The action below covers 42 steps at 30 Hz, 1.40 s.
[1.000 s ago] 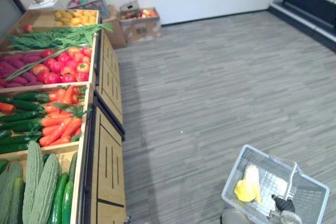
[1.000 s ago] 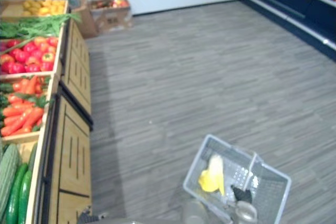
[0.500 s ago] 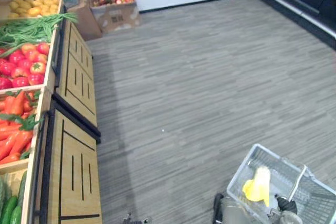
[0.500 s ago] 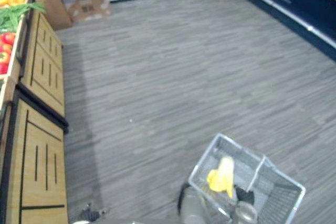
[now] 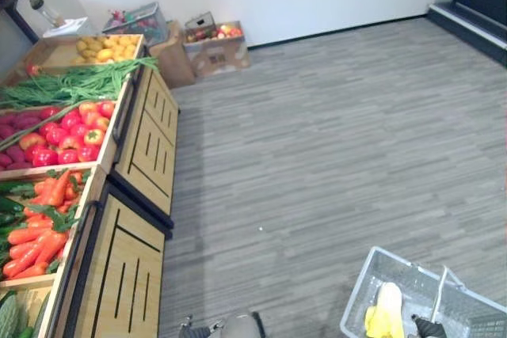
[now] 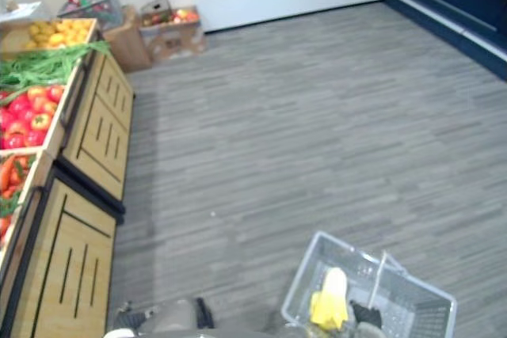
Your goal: Pick vegetable in the basket
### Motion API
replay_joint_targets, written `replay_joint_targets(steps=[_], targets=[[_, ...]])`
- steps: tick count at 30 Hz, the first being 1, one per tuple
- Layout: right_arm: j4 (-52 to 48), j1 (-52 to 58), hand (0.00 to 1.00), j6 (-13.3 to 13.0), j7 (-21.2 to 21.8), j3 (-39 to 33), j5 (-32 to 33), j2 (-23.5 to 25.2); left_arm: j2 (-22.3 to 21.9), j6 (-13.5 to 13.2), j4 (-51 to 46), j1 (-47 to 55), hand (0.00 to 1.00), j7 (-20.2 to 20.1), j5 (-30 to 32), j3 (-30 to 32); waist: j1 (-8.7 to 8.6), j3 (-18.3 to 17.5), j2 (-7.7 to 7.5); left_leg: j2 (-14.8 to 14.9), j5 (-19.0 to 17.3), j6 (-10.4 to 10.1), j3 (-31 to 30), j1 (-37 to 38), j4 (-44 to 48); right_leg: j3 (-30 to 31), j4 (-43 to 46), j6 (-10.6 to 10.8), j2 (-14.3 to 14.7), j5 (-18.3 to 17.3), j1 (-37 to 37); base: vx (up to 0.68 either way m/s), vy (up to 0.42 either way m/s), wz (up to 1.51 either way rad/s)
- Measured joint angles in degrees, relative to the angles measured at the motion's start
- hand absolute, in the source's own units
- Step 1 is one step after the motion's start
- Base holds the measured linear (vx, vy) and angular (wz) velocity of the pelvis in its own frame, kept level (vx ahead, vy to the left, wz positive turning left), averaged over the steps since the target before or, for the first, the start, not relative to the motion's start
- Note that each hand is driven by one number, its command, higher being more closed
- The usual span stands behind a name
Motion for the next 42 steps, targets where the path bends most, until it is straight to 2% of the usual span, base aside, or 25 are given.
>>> replay_joint_targets(steps=[1, 3, 4, 5, 7, 9, 10, 12, 13, 14, 15, 17, 19, 20, 22, 25, 28, 29, 30, 31, 33, 35, 39, 40, 42], targets=[[-0.2, 0.2, 1.00, 0.0, 0.0, 0.6, 0.0, 0.2, -0.4, 0.0, 0.0, 0.1, 0.00, 0.1, 0.0, 0.7, 0.10, 0.0, 0.15, -0.4, 1.9, 0.6, -0.1, 0.7, -6.8, 0.0, 0.0, 1.3, -0.4, -0.8, 0.9, 0.32, 0.352, -0.06], [-0.6, 0.5, 1.00, 0.1, -0.2, 1.9, 0.0, 0.5, -0.6, 0.1, 0.0, 0.9, 0.00, 0.1, 0.2, 1.7, 0.23, 0.1, -0.27, -0.2, 5.6, 1.8, 1.4, 1.0, -9.2, 0.0, 0.3, 3.7, -1.5, -1.9, 2.2, 0.24, 0.268, 0.00], [-1.0, 0.8, 1.00, 0.1, -0.2, 2.8, 0.0, 1.6, -0.3, 0.4, -0.2, 1.3, 0.00, 0.1, 0.3, 2.8, 0.25, -0.3, -1.65, -1.2, 5.1, 4.0, 5.1, 1.4, -7.8, 0.2, -0.7, 3.8, -3.3, -1.8, 3.6, 0.40, 0.266, 0.01], [-1.9, 1.0, 1.00, 0.0, 0.0, 3.7, 0.0, 2.7, 0.2, 0.4, -0.5, 1.3, 0.00, 0.4, 0.4, 3.0, 0.35, -0.4, -3.28, -1.1, 2.1, 4.7, 7.6, 0.8, -4.7, 1.0, -2.7, 3.6, -3.9, 0.4, 4.1, 0.47, 0.322, -0.07], [-1.7, 0.5, 1.00, 0.0, 0.3, 4.6, -0.3, 3.3, 0.4, 0.4, -0.4, 1.3, 0.00, 0.5, 0.5, 3.1, 1.26, -0.5, -3.55, -1.0, -1.1, 5.0, 8.0, 0.1, -1.5, 2.8, -5.5, 2.8, -3.9, 4.7, 5.0, 0.38, 0.284, -0.17], [-0.3, 0.8, 1.00, -0.1, 0.6, 4.2, -0.7, 2.6, 0.6, 0.5, 0.8, 1.5, 0.00, 0.3, 0.6, 3.0, 1.51, -2.6, -3.90, -3.4, -4.2, 6.7, 7.8, 0.9, -1.1, 6.0, -5.0, 3.9, -5.5, 11.8, 4.6, 0.45, 0.407, 0.08], [0.0, 0.7, 1.00, -0.1, 0.6, 4.1, -0.7, 2.4, 0.6, 0.5, 0.9, 1.6, 0.00, 0.3, 0.6, 2.9, 1.50, -2.7, -3.95, -3.7, -4.4, 6.8, 7.8, 1.2, -1.4, 6.4, -4.1, 4.0, -5.8, 12.3, 4.3, 0.30, 0.272, 0.27], [0.6, 0.7, 1.00, -0.7, 0.6, 1.0, -0.5, 1.4, 1.3, 1.0, 0.8, 2.2, 0.00, 0.2, 1.0, 1.2, 0.52, -3.3, -4.07, -7.0, -5.9, 8.0, 5.8, 5.4, -4.6, 9.5, 11.0, 5.8, -8.6, 19.4, -0.6, 0.37, 0.305, 0.53], [0.6, 0.7, 1.00, -0.9, 0.5, 0.4, -0.5, 1.3, 1.8, 1.2, 0.8, 2.3, 0.00, 0.0, 1.1, 0.1, 0.07, -3.3, -4.06, -7.7, -6.1, 8.3, 4.9, 6.7, -5.5, 11.0, 16.0, 5.5, -8.9, 22.8, -2.4, 0.42, 0.314, 0.78], [0.6, 0.8, 1.00, -1.4, 0.5, -0.1, -0.2, 1.4, 2.8, 1.2, 0.8, 2.5, 0.00, -0.4, 1.3, -2.0, -0.36, -3.2, -3.93, -8.7, -6.4, 8.9, 3.2, 9.2, -6.8, 15.3, 28.0, 6.6, -8.6, 25.7, -7.3, 0.34, 0.190, 0.76], [0.6, 0.7, 1.00, -1.9, 0.2, -0.1, 0.1, 1.6, 3.7, 1.3, 0.8, 2.5, 0.00, -0.6, 1.5, -3.1, -0.80, -3.1, -4.49, -9.4, -6.7, 9.4, 1.6, 11.9, -7.8, 19.1, 39.5, 5.9, -6.5, 24.5, -12.0, 0.35, 0.159, 0.76], [0.5, 0.8, 1.00, -2.4, 0.1, -0.2, 0.2, 1.8, 4.2, 1.4, 0.8, 2.2, 0.00, -0.7, 1.6, -4.2, -1.79, -3.0, -4.74, -9.9, -6.8, 9.5, -1.2, 15.6, -9.0, 21.5, 47.6, 5.4, -2.8, 19.9, -15.9, 0.37, 0.067, 0.83], [-0.3, 0.8, 1.00, -2.8, 0.1, -0.8, 0.4, 1.8, 4.3, 1.3, 0.7, 1.3, 0.00, -0.8, 2.2, -4.1, -2.73, -2.9, -4.72, -10.1, -6.9, 9.6, -4.7, 19.3, -11.0, 20.9, 49.3, 2.5, -0.2, 15.5, -21.3, 0.32, -0.023, 1.05], [-1.8, 0.9, 1.00, -2.8, 0.1, -1.5, 1.2, 2.3, 3.6, 1.3, 0.6, 0.5, 0.00, -0.8, 2.1, -2.9, -2.94, -2.8, -4.65, -10.0, -7.3, 9.6, -6.7, 20.6, -11.3, 20.9, 46.8, 0.9, 0.5, 14.4, -24.0, 0.28, -0.114, 0.89], [-2.8, 1.4, 1.00, -2.7, 0.1, -2.5, 2.4, 2.8, 2.2, 1.6, 0.2, -0.7, 0.00, -0.7, 2.1, -0.3, -2.47, -2.2, -4.01, -8.7, -8.7, 8.5, -8.8, 22.9, -11.2, 20.9, 39.5, 0.7, 1.4, 12.9, -25.4, 0.30, -0.179, 0.81], [-4.0, 2.5, 1.00, -2.7, 0.1, -2.4, 2.9, 4.1, 0.6, 1.6, 0.0, -0.6, 0.00, -0.6, 2.0, 2.4, -1.35, -2.1, -2.61, -4.4, -13.9, 5.0, -12.6, 25.2, -8.5, 23.5, 19.1, 0.9, 4.4, 12.9, -23.6, 0.27, -0.295, 0.60], [-4.0, 2.8, 1.00, -2.5, 0.1, -2.3, 2.9, 4.8, 0.2, 1.6, -0.1, -0.7, 0.00, -0.6, 2.0, 4.7, -0.97, -2.1, -2.75, -1.4, -18.4, 1.4, -15.6, 25.3, -5.3, 24.8, 6.0, 1.3, 4.3, 13.1, -21.7, 0.36, -0.430, 0.56], [-3.9, 3.1, 1.00, -2.3, 0.1, -2.3, 2.8, 4.6, -0.1, 1.7, 0.1, -1.1, 0.00, -0.7, 2.0, 6.7, -0.73, -2.6, -3.14, 0.3, -20.5, -1.4, -17.4, 25.6, -4.7, 23.7, 3.5, 6.1, 4.0, 15.2, -21.2, 0.43, -0.495, 0.51], [-3.9, 3.0, 1.00, -2.0, 0.1, -2.4, 2.8, 4.3, -0.9, 1.8, 0.6, -1.2, 0.00, -0.7, 2.0, 7.4, -0.52, -2.6, -2.26, 2.0, -20.5, -1.7, -17.9, 25.7, -4.9, 21.8, 5.6, 5.0, 5.4, 12.5, -21.6, 0.43, -0.481, 0.57], [-4.3, 3.2, 1.00, -1.7, 0.0, -2.6, 2.9, 3.9, -1.9, 1.6, 0.3, -0.9, 0.00, -0.7, 2.1, 7.9, -0.41, -3.1, -1.03, 3.3, -19.2, -1.4, -18.4, 25.7, -5.6, 20.3, 9.3, 3.9, 6.1, 9.4, -23.1, 0.41, -0.443, 0.52], [-4.7, 3.2, 1.00, -1.6, 0.0, -3.0, 2.8, 3.4, -2.9, 1.7, 0.1, -0.7, 0.00, -0.8, 2.0, 8.0, -0.33, -3.1, -0.83, 4.0, -13.4, -1.7, -18.7, 27.2, -7.9, 17.2, 18.3, 1.8, 4.7, 2.6, -24.4, 0.49, -0.515, 0.67], [-4.9, 2.9, 1.00, -1.4, 0.1, -2.7, 2.7, 2.8, -3.6, 1.7, -0.3, -0.7, 0.00, -0.6, 1.8, 7.9, -0.27, -3.5, -0.01, 5.4, -10.1, -1.7, -18.9, 27.1, -8.8, 14.6, 20.2, 0.2, 4.7, -0.2, -23.7, 0.34, -0.319, 0.61], [-4.9, 2.6, 1.00, -1.2, 0.1, -2.3, 1.8, 1.9, -3.8, 1.7, -1.7, -1.7, 0.00, -0.7, 0.0, 7.9, -1.62, -3.8, 0.53, 6.9, -3.0, -1.4, -21.1, 16.7, 0.6, 5.9, 17.6, -1.6, 2.6, -1.5, -20.3, 0.26, -0.256, 1.09], [-4.7, 3.2, 1.00, -0.8, 0.1, -2.4, 1.8, 1.8, -4.0, 1.6, -2.3, -2.0, 0.00, -0.7, -0.2, 7.5, -1.59, -3.5, 0.19, 7.0, -1.6, -2.0, -18.5, 14.2, 5.1, 3.5, 15.4, -1.8, 1.4, -1.5, -17.1, 0.25, -0.206, 1.40], [-3.8, 4.0, 1.00, -0.2, 0.1, -2.3, 1.8, 1.8, -4.1, 1.4, -2.8, -2.6, 0.00, -0.6, -0.3, 6.6, -1.53, -3.3, -0.32, 7.1, -3.2, -1.7, -9.3, 9.9, 13.7, -1.2, 10.6, -1.6, -0.7, -1.4, -10.2, 0.16, -0.084, 1.23]])
